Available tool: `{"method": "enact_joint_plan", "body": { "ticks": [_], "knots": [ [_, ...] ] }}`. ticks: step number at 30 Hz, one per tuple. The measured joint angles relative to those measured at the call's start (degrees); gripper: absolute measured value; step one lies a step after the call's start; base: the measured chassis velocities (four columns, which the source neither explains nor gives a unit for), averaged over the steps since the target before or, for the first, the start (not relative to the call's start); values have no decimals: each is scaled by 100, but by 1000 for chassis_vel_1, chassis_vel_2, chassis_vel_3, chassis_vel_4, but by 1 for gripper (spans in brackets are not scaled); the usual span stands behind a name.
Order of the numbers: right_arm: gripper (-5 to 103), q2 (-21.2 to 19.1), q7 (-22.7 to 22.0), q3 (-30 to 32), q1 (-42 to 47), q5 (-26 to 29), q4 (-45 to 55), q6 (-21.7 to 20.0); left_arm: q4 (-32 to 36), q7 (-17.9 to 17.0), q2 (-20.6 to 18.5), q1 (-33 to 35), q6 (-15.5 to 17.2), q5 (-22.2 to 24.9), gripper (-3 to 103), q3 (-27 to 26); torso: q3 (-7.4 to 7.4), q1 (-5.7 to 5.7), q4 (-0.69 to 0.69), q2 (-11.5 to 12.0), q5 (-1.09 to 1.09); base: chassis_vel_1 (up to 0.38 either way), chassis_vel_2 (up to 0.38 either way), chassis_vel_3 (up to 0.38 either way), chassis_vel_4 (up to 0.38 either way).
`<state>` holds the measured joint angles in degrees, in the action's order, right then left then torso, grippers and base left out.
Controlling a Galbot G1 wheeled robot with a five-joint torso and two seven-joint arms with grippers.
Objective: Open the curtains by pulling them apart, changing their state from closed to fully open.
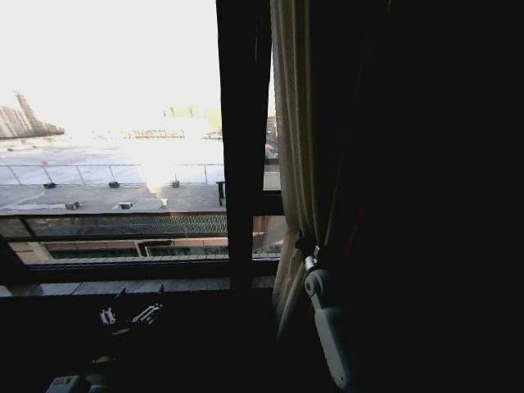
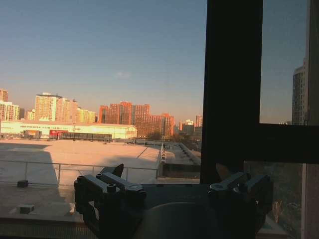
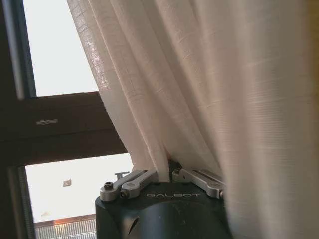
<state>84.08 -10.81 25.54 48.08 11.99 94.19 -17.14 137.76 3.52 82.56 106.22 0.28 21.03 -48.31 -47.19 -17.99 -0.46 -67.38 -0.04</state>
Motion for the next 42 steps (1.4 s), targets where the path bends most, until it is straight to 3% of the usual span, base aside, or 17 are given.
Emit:
{"method": "enact_joint_plan", "body": {
  "ticks": [8, 10, 20, 29, 34, 35, 37, 40, 42],
  "knots": [
    [0, -6, -354, 156, -45, 11, -66, 6, -15, 10, -6, -9, -4, -10, 100, 23, 0, 0, 0, 0, 0, -74, -95, 101, 83],
    [0, 9, -585, 221, -73, 22, -82, 5, -27, 5, -8, -17, -5, -11, 100, 28, 0, -1, 4, 0, 9, 0, 0, 0, 0],
    [0, -53, -1455, 522, -254, 18, -281, -1, -48, 8, 19, 20, -78, -9, 100, 27, 0, 0, 2, 0, 0, 21, 27, -22, -21],
    [0, -216, -1505, 673, -307, 30, -346, -20, -109, 11, 17, 26, -126, 5, 100, 19, 0, 0, 2, 0, 3, 0, 0, 0, 0],
    [-1, -359, -1141, 478, 1, 139, 135, -361, -113, 16, 12, -5, -140, 19, 100, 22, 0, 0, 0, 0, 1, 0, 0, 0, 0],
    [4, -398, -1057, 365, 122, 204, 307, -424, -101, 16, 12, -15, -136, 25, 100, 22, 0, 0, 0, 0, 1, 0, 0, 0, 0],
    [4, -427, -992, 276, 225, 243, 451, -459, -95, 16, 12, -23, -130, 28, 100, 21, 0, 0, 0, 0, 1, 0, 0, 0, 0],
    [20, -543, -706, -154, 762, 292, 1097, -531, -91, 9, 11, -74, -74, 32, 100, 37, 0, 0, 2, 0, 3, 0, 0, 0, 0],
    [20, -561, -662, -237, 875, 292, 1215, -540, -91, 4, 7, -84, -56, 32, 100, 42, 0, 0, 2, 0, 3, 0, 0, 0, 0]
  ]
}}
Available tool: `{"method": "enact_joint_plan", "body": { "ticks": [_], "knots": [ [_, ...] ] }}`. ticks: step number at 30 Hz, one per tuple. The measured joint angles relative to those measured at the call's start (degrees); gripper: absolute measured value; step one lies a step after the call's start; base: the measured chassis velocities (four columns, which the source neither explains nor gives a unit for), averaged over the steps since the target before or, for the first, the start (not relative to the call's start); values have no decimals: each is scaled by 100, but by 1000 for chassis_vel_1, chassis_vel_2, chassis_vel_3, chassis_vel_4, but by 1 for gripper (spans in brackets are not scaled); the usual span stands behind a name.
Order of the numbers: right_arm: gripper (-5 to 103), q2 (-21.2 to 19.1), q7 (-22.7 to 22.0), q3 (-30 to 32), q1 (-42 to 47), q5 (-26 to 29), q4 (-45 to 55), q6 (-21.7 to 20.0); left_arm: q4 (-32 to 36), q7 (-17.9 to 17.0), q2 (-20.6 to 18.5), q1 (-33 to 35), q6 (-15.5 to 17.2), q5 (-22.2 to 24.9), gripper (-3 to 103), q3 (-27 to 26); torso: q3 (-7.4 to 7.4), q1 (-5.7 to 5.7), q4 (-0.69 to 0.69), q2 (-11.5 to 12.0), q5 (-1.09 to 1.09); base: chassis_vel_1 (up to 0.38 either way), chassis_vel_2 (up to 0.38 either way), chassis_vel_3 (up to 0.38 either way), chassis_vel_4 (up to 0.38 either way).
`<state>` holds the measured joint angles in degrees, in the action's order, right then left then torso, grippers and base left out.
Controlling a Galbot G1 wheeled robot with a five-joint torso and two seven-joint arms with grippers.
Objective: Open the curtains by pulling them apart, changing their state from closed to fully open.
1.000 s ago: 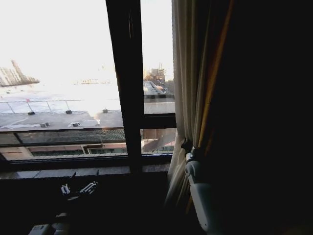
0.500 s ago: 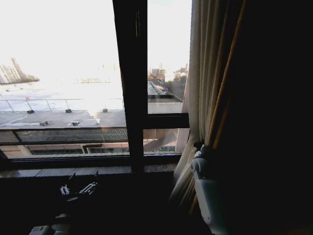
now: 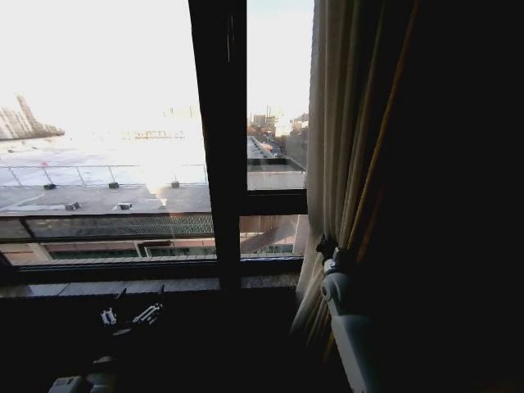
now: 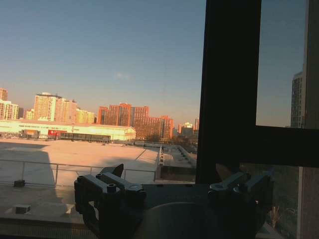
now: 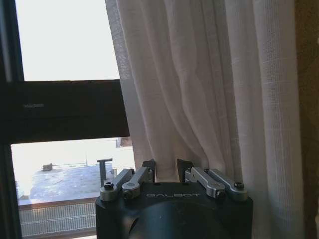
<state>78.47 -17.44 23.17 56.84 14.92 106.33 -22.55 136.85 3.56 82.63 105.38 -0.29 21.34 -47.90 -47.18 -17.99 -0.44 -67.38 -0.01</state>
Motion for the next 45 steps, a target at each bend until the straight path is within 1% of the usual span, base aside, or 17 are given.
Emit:
{"method": "enact_joint_plan", "body": {
  "ticks": [1, 2, 4, 8, 10, 11, 12, 13, 14, 15, 16, 18, 20, 27, 30, 34, 45],
  "knots": [
    [26, -28, 64, -134, 185, -3, 192, -12, 0, -8, -5, -12, 18, 0, 100, 3, 0, 0, 0, 0, 0, 0, 0, 0, 0],
    [37, -71, 138, -360, 487, -41, 480, -14, 1, -15, -20, -24, 41, 0, 100, 13, 0, 0, 0, 0, 0, 0, 0, 0, 0],
    [37, -88, 218, -473, 686, -101, 657, -14, 6, -18, -31, -27, 51, 0, 100, 16, 0, 0, 0, 0, 0, 0, 0, 0, 0],
    [58, -76, 413, -713, 1284, -368, 1174, -14, 53, -22, -62, -10, 69, 0, 100, 16, 1, 1, -1, 0, 1, 0, 0, 0, 0],
    [58, -53, 413, -726, 1357, -393, 1237, -12, 67, -22, -62, 4, 70, 0, 100, 16, 1, 0, -1, 0, 0, 0, 0, 0, 0],
    [69, -24, 413, -729, 1436, -458, 1296, 1, 98, -22, -56, 37, 70, 1, 100, 15, 1, 0, -1, 0, 1, 0, 0, 0, 0],
    [74, 12, 413, -729, 1491, -562, 1334, 20, 133, -22, -51, 85, 71, 0, 100, 14, 0, 0, 0, 0, 0, 0, 0, 0, 0],
    [74, 12, 413, -729, 1491, -562, 1334, 20, 133, -22, -51, 85, 71, 0, 100, 14, 0, 0, 0, 0, 0, 0, 0, 0, 0],
    [80, 40, 404, -730, 1520, -602, 1369, 29, 150, -22, -46, 109, 71, 0, 100, 12, 0, 0, 0, 0, -1, 0, 0, 0, 0],
    [80, 57, 395, -732, 1537, -618, 1393, 33, 163, -22, -41, 124, 71, 0, 100, 10, 0, 0, 0, 0, -1, 0, 0, 0, 0],
    [91, 70, 394, -742, 1579, -657, 1437, 47, 181, -22, -34, 147, 70, -1, 100, 10, 0, 0, 0, 0, -1, 52, 36, -26, -20],
    [91, 70, 394, -752, 1601, -673, 1456, 55, 184, -22, -29, 154, 67, -2, 100, 9, 0, 0, 0, 0, -1, 52, 36, -48, -34],
    [99, 64, 396, -777, 1669, -734, 1479, 96, 196, -22, -5, 180, 61, -8, 100, 12, 0, 0, 0, 0, -1, 75, 91, -81, -69],
    [100, 79, 398, -735, 1721, -764, 1508, 182, 237, -21, -18, 231, 69, -6, 100, 17, 0, 0, 0, 0, -1, 149, 153, -156, -148],
    [100, 99, 402, -715, 1761, -778, 1571, 205, 280, -23, -44, 274, 183, -2, 100, 1, 0, 0, -1, 0, 1, 238, 218, -237, -254],
    [100, 149, 419, -716, 1805, -843, 1641, 214, 283, -38, -88, 324, 258, 5, 100, -40, 0, 0, 1, 0, 1, 274, 280, -289, -286],
    [100, 256, 494, -812, 1969, -1064, 1780, 226, 279, -70, -168, 479, 270, 145, 100, -185, 0, 0, 1, 0, 0, 330, 343, -341, -341]
  ]
}}
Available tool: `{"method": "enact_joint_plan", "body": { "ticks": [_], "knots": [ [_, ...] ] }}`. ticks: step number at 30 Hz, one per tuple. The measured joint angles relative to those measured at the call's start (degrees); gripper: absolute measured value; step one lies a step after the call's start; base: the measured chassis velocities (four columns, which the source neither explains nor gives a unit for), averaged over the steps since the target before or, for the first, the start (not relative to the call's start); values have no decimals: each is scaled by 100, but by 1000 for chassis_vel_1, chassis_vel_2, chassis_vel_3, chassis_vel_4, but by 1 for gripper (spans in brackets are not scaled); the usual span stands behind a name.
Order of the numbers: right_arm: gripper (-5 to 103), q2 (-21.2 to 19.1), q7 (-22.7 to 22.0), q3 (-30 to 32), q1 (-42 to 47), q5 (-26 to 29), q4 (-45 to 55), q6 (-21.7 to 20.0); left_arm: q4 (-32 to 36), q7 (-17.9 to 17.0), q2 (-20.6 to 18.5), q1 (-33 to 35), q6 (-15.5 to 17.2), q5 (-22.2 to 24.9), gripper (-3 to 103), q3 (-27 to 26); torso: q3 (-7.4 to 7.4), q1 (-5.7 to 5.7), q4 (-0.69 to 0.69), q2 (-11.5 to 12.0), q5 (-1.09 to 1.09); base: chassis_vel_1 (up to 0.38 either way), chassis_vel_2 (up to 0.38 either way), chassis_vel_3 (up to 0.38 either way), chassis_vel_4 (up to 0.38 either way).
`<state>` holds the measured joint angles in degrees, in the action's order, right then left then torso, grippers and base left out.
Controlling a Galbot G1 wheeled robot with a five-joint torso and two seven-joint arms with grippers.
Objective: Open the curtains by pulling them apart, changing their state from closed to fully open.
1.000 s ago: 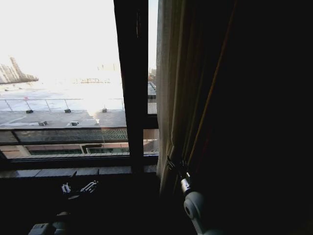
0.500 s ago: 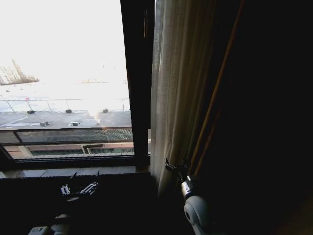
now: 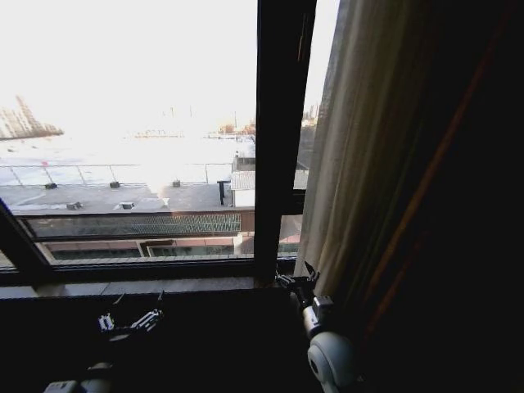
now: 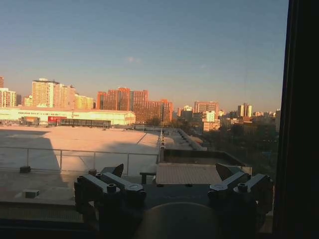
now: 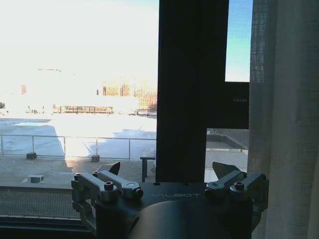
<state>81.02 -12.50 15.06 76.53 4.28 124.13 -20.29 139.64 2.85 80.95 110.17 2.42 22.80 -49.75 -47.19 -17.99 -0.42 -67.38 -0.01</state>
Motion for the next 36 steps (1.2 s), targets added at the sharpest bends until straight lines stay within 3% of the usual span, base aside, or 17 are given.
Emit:
{"method": "enact_joint_plan", "body": {
  "ticks": [36],
  "knots": [
    [100, 29, 223, -112, 103, -393, -46, 174, 192, 30, 171, 66, -145, -62, 100, 38, 0, 0, -2, 0, -1, 356, 355, -355, -356]
  ]
}}
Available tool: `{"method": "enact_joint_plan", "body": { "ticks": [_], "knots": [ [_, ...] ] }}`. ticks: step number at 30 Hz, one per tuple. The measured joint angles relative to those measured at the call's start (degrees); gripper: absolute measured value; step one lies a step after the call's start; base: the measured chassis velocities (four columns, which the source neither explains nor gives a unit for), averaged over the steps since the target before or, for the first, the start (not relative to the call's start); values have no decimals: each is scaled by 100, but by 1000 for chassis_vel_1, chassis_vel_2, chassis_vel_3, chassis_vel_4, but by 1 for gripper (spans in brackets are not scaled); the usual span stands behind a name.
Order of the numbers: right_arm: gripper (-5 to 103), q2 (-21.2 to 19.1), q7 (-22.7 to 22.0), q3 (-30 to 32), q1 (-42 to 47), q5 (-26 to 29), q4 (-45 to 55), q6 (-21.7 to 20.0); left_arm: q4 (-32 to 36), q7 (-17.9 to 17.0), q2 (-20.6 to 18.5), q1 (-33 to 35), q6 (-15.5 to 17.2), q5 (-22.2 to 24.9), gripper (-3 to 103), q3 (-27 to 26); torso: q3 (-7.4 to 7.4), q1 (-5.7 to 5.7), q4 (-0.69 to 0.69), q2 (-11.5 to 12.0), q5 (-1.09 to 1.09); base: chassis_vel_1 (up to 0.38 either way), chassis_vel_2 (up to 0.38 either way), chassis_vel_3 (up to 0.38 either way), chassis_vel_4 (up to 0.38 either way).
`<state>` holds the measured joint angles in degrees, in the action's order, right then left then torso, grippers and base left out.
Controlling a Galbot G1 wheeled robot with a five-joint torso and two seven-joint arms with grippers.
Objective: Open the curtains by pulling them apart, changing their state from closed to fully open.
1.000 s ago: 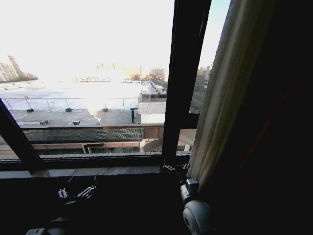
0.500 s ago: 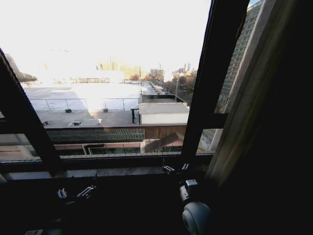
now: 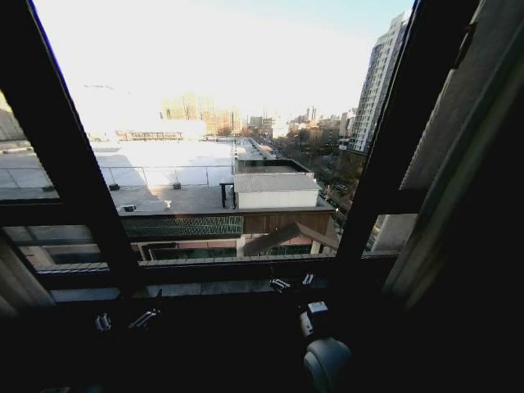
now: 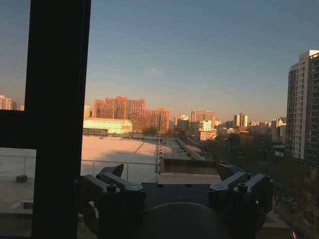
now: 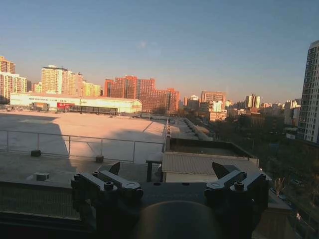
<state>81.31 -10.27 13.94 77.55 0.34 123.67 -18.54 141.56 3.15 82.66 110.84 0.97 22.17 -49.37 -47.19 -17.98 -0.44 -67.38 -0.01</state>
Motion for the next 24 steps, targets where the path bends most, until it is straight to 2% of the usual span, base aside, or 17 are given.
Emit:
{"method": "enact_joint_plan", "body": {
  "ticks": [24],
  "knots": [
    [100, -7, 6, -101, -53, -27, -113, 21, -39, 1, 6, -74, 132, -132, 100, 50, 1, 0, 1, 0, 0, 355, 354, -358, -353]
  ]
}}
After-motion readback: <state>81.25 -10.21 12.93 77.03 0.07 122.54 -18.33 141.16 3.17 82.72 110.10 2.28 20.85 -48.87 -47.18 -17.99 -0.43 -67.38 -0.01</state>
